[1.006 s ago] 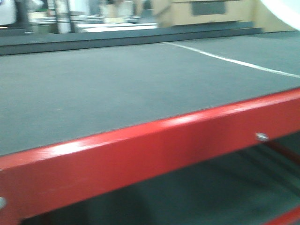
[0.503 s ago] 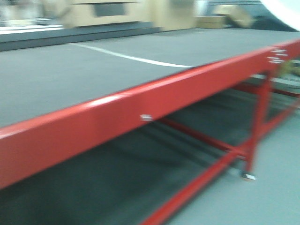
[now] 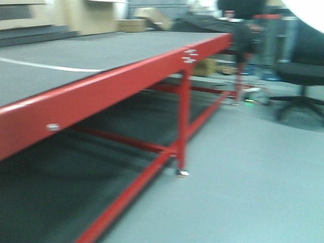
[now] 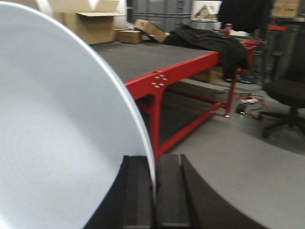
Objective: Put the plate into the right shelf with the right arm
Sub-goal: 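Drive past the red table toward the steel shelf, plate held in right gripper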
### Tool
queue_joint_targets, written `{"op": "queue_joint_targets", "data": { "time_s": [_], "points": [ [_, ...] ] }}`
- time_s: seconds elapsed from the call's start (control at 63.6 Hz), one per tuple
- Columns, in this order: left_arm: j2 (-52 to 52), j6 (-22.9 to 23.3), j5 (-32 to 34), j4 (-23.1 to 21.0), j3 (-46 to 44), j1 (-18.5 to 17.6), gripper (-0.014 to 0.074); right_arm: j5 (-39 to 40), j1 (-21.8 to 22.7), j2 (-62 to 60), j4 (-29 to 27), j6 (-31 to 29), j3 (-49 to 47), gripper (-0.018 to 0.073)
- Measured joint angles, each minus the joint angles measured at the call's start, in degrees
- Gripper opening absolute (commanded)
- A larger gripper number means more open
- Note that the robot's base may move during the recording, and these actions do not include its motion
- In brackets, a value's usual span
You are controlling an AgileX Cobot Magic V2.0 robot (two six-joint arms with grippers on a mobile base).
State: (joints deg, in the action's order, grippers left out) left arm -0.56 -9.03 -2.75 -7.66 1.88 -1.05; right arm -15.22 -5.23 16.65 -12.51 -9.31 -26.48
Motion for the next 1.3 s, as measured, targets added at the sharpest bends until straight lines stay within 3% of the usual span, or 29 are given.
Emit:
{"op": "queue_joint_targets", "data": {
  "time_s": [1.305],
  "points": [
    [0.0, 0.0, 0.0, 0.0, 0.0, 0.0, -0.0128, 0.0, 0.0, 0.0, 0.0, 0.0, 0.0, 0.0062]
  ]
}}
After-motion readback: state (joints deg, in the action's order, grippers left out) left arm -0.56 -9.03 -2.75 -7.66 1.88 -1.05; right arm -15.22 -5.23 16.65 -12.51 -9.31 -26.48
